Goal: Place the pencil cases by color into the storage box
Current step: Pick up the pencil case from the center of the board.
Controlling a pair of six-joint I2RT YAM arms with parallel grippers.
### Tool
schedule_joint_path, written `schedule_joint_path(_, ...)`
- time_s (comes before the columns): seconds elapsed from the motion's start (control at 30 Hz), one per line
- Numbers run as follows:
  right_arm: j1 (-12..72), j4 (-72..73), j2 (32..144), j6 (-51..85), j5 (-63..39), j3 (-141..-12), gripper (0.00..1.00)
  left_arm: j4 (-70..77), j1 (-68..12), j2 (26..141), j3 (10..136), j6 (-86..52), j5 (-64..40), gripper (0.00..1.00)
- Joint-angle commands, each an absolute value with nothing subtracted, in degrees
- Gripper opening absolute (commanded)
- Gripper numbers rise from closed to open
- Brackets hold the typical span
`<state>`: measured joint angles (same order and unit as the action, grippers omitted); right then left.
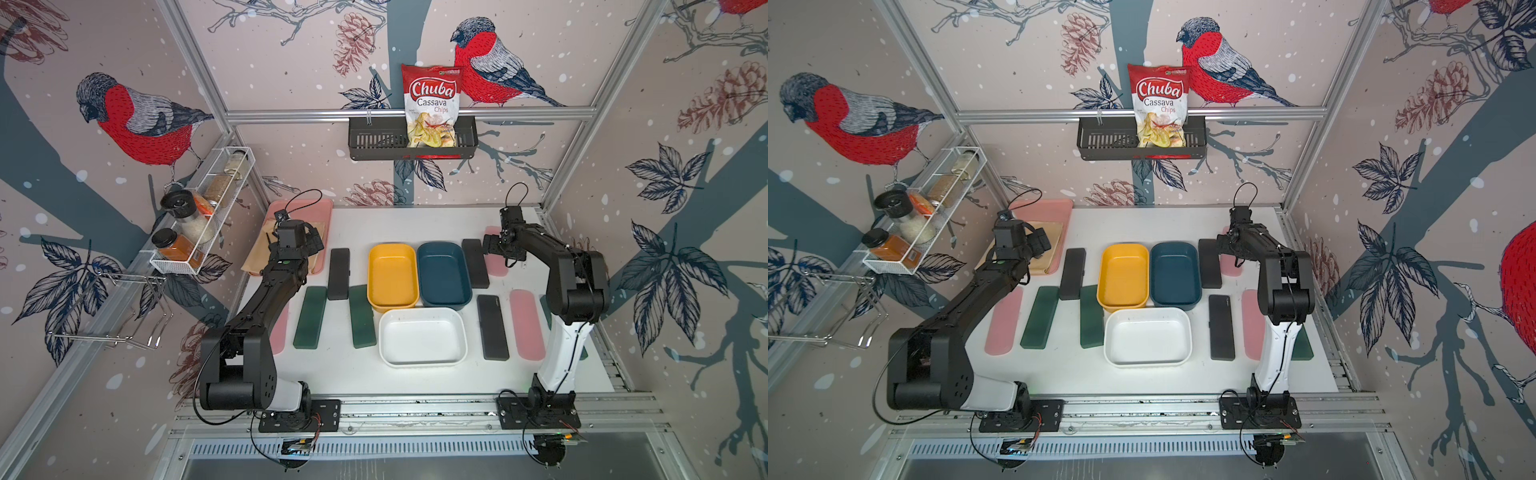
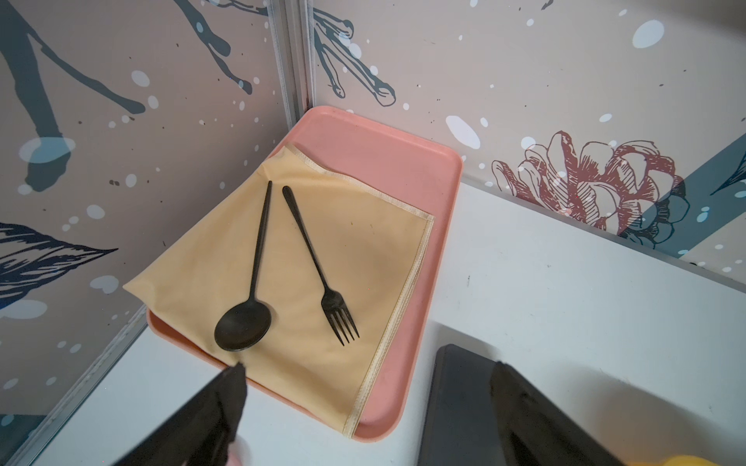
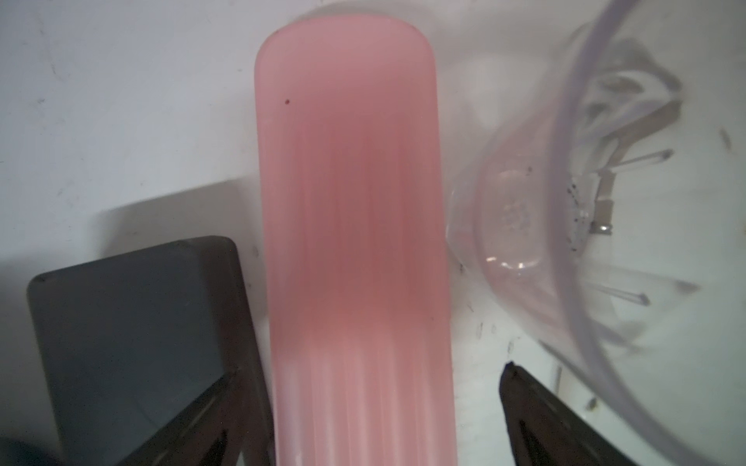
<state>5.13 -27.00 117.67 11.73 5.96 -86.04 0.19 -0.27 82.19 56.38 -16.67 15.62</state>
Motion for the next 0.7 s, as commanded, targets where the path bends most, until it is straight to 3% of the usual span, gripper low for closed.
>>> schedule_joint_path(0.0, 5.05, -26.11, 117.22, 10.77, 5.63, -86.39, 1.0, 0.77, -0.34, 82.25, 56.79, -17.28, 15.97, 0.97)
schedule_joint_path(0.67, 4.15, -24.61, 119.88, 9.93, 3.1, -87.1, 1.0, 1.14, -0.37, 84.82, 56.86, -18.02, 14.77, 0.97)
